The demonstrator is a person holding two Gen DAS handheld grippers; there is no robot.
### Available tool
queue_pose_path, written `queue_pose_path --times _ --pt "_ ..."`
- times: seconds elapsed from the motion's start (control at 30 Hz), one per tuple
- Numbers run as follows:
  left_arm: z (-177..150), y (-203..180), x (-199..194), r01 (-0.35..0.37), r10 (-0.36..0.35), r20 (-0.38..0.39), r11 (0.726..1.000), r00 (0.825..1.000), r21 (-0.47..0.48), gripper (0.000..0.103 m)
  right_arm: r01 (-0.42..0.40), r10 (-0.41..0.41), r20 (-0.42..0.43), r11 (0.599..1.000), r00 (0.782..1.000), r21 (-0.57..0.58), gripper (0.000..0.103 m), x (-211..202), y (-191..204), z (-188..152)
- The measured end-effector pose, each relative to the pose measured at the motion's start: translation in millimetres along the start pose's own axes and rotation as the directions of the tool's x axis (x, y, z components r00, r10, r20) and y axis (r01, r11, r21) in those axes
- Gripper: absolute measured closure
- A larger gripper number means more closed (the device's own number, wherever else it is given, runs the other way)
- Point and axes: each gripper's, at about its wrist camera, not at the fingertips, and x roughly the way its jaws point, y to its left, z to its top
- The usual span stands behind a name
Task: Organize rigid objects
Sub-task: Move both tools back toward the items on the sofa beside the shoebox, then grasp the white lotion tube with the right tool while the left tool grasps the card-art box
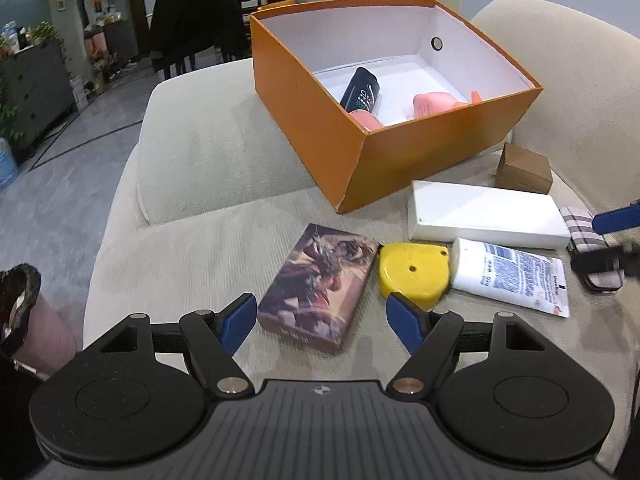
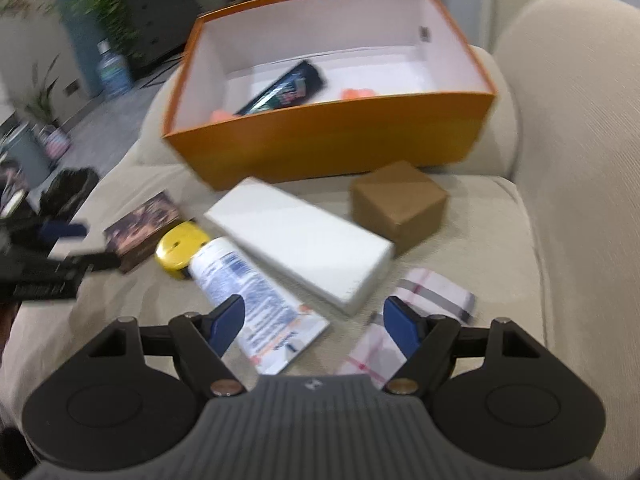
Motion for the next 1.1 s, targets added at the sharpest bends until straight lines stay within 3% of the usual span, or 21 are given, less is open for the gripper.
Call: queue_pose_path --times 0.17,0.3,0.5,0.63,0.7,0.9,1.1 --pt "1.3 3.5 19.4 0.034 -0.032 -0.042 0.998 0.999 0.046 0.015 -0.015 0.013 -0.012 0.984 1.0 -0.18 0.027 13.1 27.4 -6.5" --pt "4.7 1.1 27.7 0.037 -0.034 -0.034 0.993 0.999 0.11 0.013 -0.04 0.039 -0.01 0.943 0.999 -0.331 0.028 22.0 49.2 -9.2" --pt "9.4 8.9 46.0 0.087 -0.078 -0.076 0.988 0.994 0.126 0.013 -0.071 0.056 -0.048 0.907 0.997 -0.416 0.037 46.4 61.2 -4.2" --pt "9.3 12.3 52.2 0.112 -0.104 -0.076 0.987 0.992 0.115 0.015 -0.078 0.058 -0.058 0.894 0.997 -0.441 0.04 59.8 61.2 3.2" --pt "9.9 13.5 52.6 0.124 -0.118 -0.072 0.987 0.99 0.1 0.022 -0.077 0.051 -0.071 0.893 0.996 -0.443 0.046 67.3 58.8 5.9" --pt "-0.9 13.5 42.1 0.112 -0.11 -0.054 0.993 0.992 0.043 0.036 -0.101 0.062 -0.122 0.934 0.991 -0.344 0.049 69.7 48.0 9.0" --pt "-30.9 4.6 12.9 0.114 -0.112 -0.062 0.993 0.992 0.029 0.037 -0.083 0.044 -0.128 0.946 0.991 -0.313 0.052 59.8 56.1 -1.1"
